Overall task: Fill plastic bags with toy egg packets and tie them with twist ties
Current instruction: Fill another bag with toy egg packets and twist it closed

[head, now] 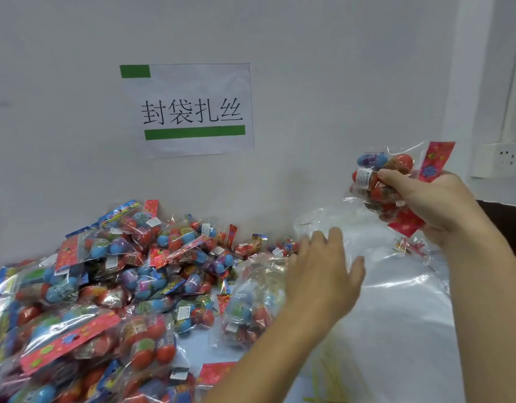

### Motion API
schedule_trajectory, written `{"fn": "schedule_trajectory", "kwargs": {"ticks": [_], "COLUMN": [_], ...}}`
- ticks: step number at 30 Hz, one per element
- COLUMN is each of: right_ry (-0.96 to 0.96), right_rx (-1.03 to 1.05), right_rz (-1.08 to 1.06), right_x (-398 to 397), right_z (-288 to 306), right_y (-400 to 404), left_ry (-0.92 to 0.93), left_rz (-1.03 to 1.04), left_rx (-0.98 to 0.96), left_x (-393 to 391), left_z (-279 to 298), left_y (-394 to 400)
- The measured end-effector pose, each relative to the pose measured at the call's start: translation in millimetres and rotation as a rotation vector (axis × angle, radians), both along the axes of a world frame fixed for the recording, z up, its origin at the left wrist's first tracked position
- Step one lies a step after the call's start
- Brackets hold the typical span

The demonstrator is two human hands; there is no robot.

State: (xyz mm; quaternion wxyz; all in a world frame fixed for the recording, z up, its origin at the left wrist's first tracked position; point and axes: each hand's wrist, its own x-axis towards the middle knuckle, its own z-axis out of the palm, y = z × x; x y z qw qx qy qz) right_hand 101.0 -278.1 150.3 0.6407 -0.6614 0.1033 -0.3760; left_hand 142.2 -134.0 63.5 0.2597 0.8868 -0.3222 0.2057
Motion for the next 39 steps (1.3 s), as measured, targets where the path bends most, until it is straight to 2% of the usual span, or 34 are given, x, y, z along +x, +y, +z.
{"fn": "schedule_trajectory", "kwargs": {"ticks": [4,6,8,12,15,21,30,34,39], "right_ry": [-0.042,-0.036,-0.022,0.018,0.033,0.057,0.153,0.202,0.248], "right_rx": [0.026,0.026,0.018,0.042,0.039,-0.078,-0.285,-0.312,-0.376], "right_rz": [-0.073,-0.075,-0.045,0.075,0.242,0.584,0.784,0.826,0.803], "right_x": [-4.3,-6.7,-7.9,-9.0,-8.1,-1.1,4.9,8.2,8.2], "right_z": [-0.7,-1.7,-2.3,-2.5,-0.8,5.8,7.2,4.5,4.4], "right_y": [-4.4,-6.7,-8.4,-10.8,-11.2,3.4,42.0,54.3,53.1], "left_ry": [-0.055,-0.012,0.032,0.067,0.164,0.283,0.311,0.327,0.305], "left_rz": [0.088,0.130,0.119,-0.012,-0.089,0.001,-0.070,-0.113,-0.110], "left_rx": [0.193,0.336,0.365,0.223,0.093,-0.088,-0.136,-0.225,-0.205], "left_x": [-12.4,-12.9,-8.3,2.9,12.0,22.0,23.4,22.8,23.1], "left_z": [2.1,4.7,8.2,18.9,29.5,25.4,30.7,34.0,33.7], "left_y": [-42.3,-52.3,-50.1,-16.2,23.3,90.0,115.4,119.6,122.6]}}
